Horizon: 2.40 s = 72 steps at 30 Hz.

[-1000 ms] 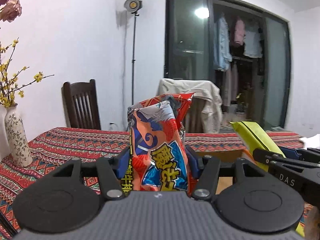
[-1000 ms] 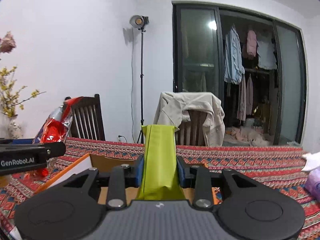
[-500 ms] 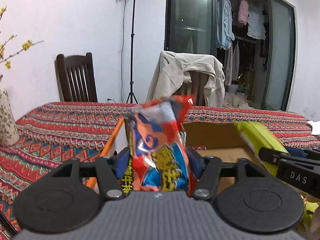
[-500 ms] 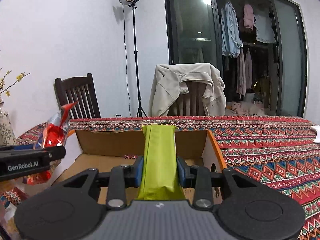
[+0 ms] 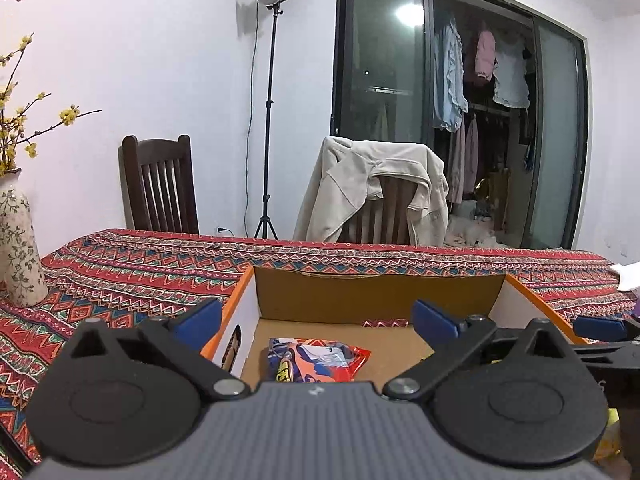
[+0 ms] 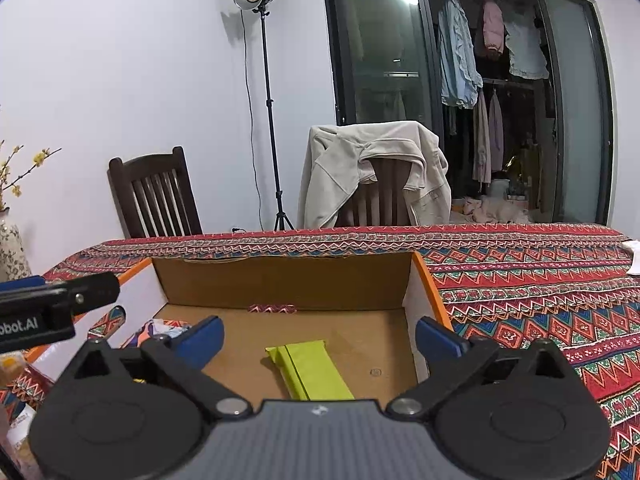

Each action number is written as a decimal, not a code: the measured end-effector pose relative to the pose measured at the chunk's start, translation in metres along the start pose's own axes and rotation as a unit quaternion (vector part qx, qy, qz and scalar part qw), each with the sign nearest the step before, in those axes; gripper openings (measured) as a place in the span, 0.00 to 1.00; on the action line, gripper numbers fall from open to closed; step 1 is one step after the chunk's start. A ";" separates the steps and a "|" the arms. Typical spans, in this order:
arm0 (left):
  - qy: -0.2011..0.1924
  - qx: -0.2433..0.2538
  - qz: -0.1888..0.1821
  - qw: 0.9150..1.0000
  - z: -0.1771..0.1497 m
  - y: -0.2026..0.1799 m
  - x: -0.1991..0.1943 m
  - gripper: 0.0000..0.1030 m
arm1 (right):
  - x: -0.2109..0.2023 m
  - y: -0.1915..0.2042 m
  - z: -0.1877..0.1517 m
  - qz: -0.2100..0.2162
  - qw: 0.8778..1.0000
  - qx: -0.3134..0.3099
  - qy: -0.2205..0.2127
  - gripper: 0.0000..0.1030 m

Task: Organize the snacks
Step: 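Move both open grippers back to the snack heap, then grasp another lime-green bar with the right gripper while the left grasps a pink pack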

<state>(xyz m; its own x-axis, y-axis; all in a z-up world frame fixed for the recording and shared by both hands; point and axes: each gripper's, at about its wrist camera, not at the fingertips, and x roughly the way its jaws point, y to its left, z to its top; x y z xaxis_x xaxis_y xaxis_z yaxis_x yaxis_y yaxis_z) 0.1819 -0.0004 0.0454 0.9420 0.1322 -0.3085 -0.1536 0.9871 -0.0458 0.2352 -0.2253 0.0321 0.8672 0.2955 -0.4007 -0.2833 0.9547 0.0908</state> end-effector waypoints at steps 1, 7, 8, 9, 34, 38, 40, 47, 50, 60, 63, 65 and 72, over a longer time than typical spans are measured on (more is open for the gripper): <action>0.000 -0.002 0.000 1.000 0.001 0.000 -0.001 1.00 | -0.001 0.000 0.000 0.000 1.000 0.001 -0.001 0.99; -0.006 -0.014 -0.002 1.000 0.015 0.002 -0.024 1.00 | -0.028 0.004 0.013 -0.001 1.000 0.001 -0.016 1.00; -0.007 -0.017 -0.007 1.000 0.017 0.003 -0.030 1.00 | -0.036 0.004 0.016 0.002 1.000 0.003 -0.021 1.00; -0.007 -0.019 -0.011 1.000 0.019 0.004 -0.035 1.00 | -0.044 0.003 0.018 0.008 1.000 0.004 -0.025 1.00; 0.074 -0.014 -0.020 0.997 -0.077 0.056 -0.119 1.00 | -0.146 -0.015 -0.083 0.011 0.998 -0.039 0.050 1.00; 0.086 -0.017 -0.013 0.996 -0.084 0.060 -0.121 1.00 | -0.146 -0.021 -0.087 -0.004 0.997 -0.036 0.061 1.00; 0.088 -0.020 -0.011 0.996 -0.084 0.062 -0.121 1.00 | -0.144 -0.025 -0.088 -0.013 0.997 -0.033 0.066 1.00; 0.091 -0.022 -0.013 0.995 -0.086 0.059 -0.122 1.00 | -0.127 -0.042 -0.085 -0.016 0.996 -0.002 0.086 0.67; 0.092 -0.021 -0.013 0.995 -0.086 0.058 -0.124 1.00 | -0.114 -0.045 -0.085 -0.013 0.995 -0.001 0.097 0.60; 0.104 -0.026 -0.016 0.994 -0.088 0.056 -0.122 1.00 | -0.135 -0.034 -0.086 -0.018 0.999 -0.007 0.042 0.36; 0.112 -0.028 -0.027 0.993 -0.088 0.047 -0.123 1.00 | -0.148 -0.032 -0.087 -0.017 1.000 -0.009 0.019 0.35; 0.121 -0.031 -0.031 0.992 -0.088 0.040 -0.122 1.00 | -0.156 -0.031 -0.086 -0.014 1.000 -0.012 0.007 0.35; 0.151 -0.036 -0.034 0.987 -0.090 0.004 -0.119 1.00 | -0.165 -0.025 -0.088 0.012 1.000 -0.015 -0.005 0.35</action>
<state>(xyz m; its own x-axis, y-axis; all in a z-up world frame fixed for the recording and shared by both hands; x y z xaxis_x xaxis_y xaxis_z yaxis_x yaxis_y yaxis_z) 0.0424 -0.0199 -0.0038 0.8209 0.0222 -0.5706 -0.1241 0.9823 -0.1404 0.0630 -0.3010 0.0159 0.8638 0.3189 -0.3901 -0.3165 0.9458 0.0722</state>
